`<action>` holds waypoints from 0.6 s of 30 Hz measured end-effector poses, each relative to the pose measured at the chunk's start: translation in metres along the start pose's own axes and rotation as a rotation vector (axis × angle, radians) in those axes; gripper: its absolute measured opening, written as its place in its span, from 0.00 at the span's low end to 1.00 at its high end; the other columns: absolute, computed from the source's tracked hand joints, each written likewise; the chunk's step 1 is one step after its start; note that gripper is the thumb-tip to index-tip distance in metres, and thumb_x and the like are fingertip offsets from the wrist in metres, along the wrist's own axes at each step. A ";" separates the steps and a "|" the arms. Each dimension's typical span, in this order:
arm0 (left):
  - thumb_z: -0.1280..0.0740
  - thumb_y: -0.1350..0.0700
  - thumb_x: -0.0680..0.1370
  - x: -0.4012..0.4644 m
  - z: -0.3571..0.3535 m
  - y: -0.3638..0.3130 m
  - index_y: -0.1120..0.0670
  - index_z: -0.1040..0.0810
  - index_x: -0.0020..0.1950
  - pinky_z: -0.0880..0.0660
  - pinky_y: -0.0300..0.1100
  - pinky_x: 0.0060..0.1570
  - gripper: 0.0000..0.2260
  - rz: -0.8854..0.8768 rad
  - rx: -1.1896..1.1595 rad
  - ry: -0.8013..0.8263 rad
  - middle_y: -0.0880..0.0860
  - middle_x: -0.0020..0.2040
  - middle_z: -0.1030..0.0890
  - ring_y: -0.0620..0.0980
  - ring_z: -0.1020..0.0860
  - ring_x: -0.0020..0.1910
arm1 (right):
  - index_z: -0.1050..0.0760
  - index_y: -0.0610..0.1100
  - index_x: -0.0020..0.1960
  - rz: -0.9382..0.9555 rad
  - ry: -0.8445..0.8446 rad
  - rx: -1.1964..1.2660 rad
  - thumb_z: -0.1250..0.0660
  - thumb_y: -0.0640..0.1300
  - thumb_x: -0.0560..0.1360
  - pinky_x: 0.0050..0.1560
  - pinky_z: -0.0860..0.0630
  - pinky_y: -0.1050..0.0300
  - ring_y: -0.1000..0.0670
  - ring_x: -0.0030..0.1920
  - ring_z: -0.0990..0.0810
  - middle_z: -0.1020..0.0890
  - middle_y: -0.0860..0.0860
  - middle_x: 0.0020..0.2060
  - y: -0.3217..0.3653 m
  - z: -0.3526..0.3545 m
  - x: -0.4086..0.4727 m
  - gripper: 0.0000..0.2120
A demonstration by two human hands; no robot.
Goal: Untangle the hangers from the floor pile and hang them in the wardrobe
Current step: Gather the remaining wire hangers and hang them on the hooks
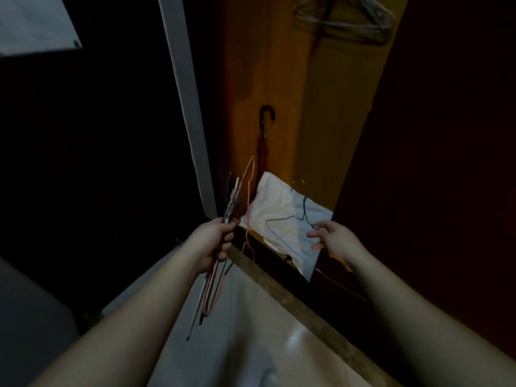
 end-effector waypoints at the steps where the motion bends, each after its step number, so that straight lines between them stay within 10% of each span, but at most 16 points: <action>1: 0.42 0.60 0.82 0.007 0.002 -0.018 0.54 0.29 0.55 0.49 0.34 0.22 0.04 -0.027 -0.010 -0.004 0.48 0.28 0.36 0.43 0.42 0.23 | 0.28 0.47 0.61 0.035 -0.012 -0.010 0.44 0.41 0.82 0.36 0.30 0.60 0.51 0.40 0.18 0.18 0.56 0.46 0.017 0.000 0.013 0.10; 18: 0.41 0.58 0.82 0.179 0.013 -0.285 0.56 0.25 0.57 0.44 0.33 0.18 0.07 -0.310 -0.036 0.060 0.49 0.29 0.33 0.42 0.39 0.22 | 0.23 0.47 0.61 0.334 -0.367 -0.096 0.40 0.41 0.81 0.30 0.35 0.61 0.54 0.32 0.28 0.18 0.51 0.46 0.231 0.039 0.254 0.12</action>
Point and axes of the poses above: each hand's wrist, its own x-axis towards the middle knuckle, its own z-axis out of the back of the hand, y = z × x, the point moved 6 cm from there along x, towards the middle knuckle
